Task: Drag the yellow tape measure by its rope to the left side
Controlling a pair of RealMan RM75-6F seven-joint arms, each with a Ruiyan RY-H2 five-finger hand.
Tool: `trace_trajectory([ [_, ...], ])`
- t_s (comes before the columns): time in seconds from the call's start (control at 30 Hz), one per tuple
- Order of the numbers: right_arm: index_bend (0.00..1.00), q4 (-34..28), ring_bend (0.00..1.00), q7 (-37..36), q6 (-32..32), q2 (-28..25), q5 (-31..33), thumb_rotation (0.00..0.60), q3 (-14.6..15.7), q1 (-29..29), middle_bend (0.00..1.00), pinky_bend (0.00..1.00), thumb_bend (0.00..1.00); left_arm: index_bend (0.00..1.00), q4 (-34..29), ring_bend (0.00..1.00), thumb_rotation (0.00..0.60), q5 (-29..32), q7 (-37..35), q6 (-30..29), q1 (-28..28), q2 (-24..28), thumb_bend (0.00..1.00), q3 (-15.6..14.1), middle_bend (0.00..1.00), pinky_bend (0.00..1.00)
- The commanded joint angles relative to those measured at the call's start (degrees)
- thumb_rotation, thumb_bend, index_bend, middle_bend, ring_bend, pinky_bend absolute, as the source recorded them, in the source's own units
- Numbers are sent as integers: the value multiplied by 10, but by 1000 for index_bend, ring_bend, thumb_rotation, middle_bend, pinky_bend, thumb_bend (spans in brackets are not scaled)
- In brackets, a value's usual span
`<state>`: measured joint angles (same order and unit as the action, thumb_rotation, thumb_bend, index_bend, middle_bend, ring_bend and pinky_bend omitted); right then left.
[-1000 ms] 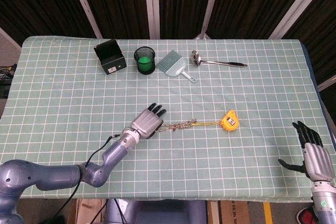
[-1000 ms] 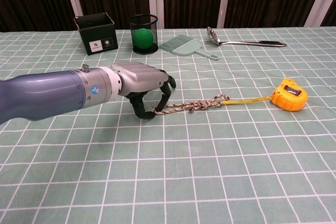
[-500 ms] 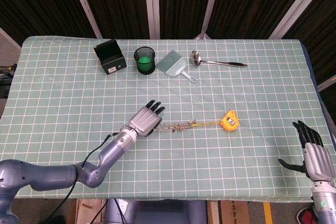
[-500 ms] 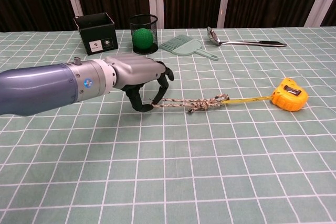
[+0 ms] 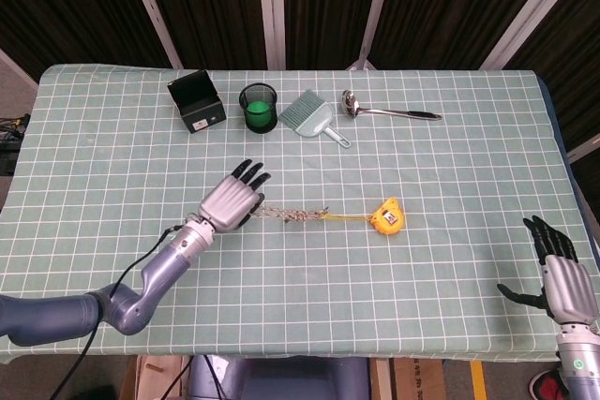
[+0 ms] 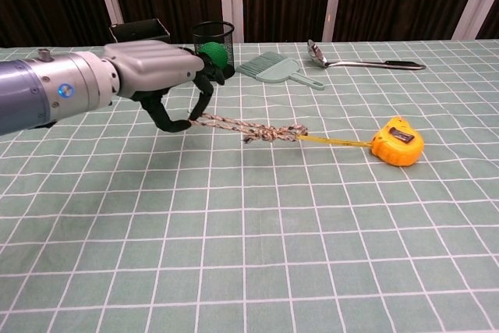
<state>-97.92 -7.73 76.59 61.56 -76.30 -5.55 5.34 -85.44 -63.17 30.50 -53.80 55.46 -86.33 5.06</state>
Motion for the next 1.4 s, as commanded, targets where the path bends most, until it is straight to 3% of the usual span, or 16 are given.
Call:
trace_trajectory([
  [0.03,0,0,0,2,1,0,-1,600,0,0,0,0,122,598,-14,0,600,-30,-25,-21,-21,32,501,-7,122,0],
  [0.33,0,-1,0,7,3,1,-2,600,0,0,0,0,122,593,-42,0,600,-61,-51,-68,-78,108,502,-28,131,0],
  [0.67,0,-2,0,11,2,3,-2,600,1,1,0,0,122,593,-32,0,600,-63,-82,-106,-152,200,504,-51,134,0],
  [1.4,0,-4,0,18,-4,7,2,600,0,5,0,0,122,590,84,0,600,-27,-149,-129,-278,273,505,-53,145,0],
])
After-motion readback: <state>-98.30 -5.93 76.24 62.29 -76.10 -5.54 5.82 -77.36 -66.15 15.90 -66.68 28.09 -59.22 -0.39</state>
